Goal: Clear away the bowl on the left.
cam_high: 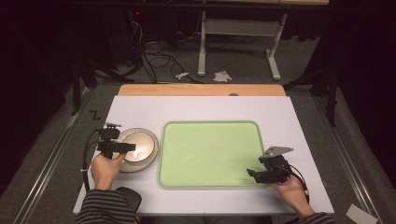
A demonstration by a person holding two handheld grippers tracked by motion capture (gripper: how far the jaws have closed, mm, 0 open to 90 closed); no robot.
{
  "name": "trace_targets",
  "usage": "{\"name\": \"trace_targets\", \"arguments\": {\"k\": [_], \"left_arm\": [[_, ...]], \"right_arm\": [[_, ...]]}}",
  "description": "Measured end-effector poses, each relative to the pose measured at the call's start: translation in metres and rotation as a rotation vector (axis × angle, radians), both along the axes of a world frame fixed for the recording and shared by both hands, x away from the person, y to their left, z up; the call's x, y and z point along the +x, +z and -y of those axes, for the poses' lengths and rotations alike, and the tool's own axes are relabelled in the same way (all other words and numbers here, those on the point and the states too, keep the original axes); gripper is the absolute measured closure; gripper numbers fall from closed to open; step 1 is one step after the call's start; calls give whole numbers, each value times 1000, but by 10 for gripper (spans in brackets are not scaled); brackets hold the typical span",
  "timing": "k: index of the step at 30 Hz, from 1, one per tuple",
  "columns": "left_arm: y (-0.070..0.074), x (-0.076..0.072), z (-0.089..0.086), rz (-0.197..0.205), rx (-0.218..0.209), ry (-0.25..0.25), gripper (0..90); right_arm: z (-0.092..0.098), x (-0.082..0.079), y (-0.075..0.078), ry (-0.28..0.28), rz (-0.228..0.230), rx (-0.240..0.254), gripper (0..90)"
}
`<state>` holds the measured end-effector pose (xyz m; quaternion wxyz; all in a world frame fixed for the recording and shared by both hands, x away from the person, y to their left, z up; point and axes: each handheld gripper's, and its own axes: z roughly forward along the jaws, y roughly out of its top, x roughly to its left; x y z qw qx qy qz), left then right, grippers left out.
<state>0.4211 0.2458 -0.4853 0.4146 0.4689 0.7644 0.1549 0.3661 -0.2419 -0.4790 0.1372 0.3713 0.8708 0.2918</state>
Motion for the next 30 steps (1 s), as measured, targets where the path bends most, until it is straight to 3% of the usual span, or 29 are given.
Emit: {"name": "trace_targets", "arguments": {"k": [4,12,16,23,30], "left_arm": [[-3,1,2,-18,3,-14,534],[-4,1,2,-18,17,-21,572],[-6,3,1,-41,-5,-4,594],[-6,4,-6,-53,-45,18,728],[-2,4,-11,-35,-90,33,818]], "right_arm": [[0,0,0,-1,-5,1,331],[-1,0,-1,5,-3,-2,331],[-1,0,-1,4,-6,-10,332],[-3,-1,-2,8,-8,-9,332],[-2,-1,-1,8,-6,-5,332]]}}
